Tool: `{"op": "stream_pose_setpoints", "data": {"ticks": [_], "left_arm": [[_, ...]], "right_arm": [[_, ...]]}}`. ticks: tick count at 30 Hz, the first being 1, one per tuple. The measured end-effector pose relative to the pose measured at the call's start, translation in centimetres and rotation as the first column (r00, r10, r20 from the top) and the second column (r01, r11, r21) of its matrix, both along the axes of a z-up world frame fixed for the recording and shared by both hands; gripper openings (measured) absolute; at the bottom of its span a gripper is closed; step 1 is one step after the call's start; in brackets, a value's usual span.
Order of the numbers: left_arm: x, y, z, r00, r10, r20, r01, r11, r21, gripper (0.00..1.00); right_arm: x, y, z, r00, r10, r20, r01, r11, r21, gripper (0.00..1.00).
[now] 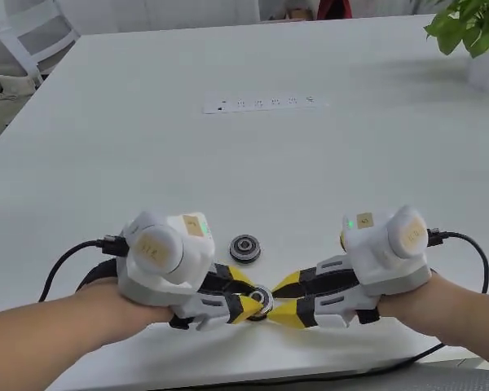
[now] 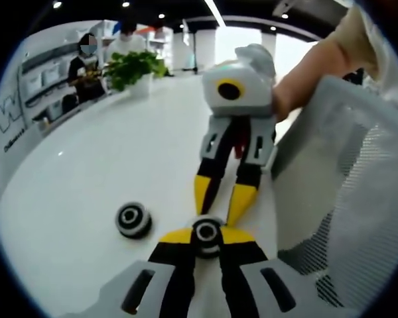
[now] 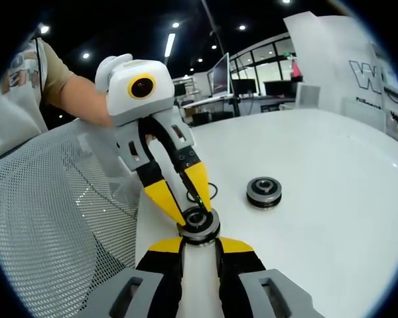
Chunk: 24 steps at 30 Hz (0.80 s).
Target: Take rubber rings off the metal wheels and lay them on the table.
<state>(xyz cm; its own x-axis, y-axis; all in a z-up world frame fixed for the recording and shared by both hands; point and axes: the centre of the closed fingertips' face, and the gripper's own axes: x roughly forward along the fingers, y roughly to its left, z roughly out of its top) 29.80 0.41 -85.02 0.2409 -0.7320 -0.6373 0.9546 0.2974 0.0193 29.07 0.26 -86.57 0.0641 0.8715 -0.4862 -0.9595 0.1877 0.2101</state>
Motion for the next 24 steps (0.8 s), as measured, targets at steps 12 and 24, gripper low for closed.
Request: {"op": "stream_pose_setpoints", "data": {"ticks": [12,24], "left_arm": [[0.16,0.10,-0.01,1.000,0.029,0.004,-0.029,0.999,-0.019,0.14],[0.07,0.11,0.04,0.999,0.036,0.017,-0.036,0.999,-0.018,0.14]], "right_arm": [[0.02,-0.17,-0.05,1.000,-0.011,0.000,0.011,1.000,-0.012,0.14],[-0.05,-0.43,0.06,1.000,-0.014,0.006,0.014,1.000,-0.015,0.04]]}}
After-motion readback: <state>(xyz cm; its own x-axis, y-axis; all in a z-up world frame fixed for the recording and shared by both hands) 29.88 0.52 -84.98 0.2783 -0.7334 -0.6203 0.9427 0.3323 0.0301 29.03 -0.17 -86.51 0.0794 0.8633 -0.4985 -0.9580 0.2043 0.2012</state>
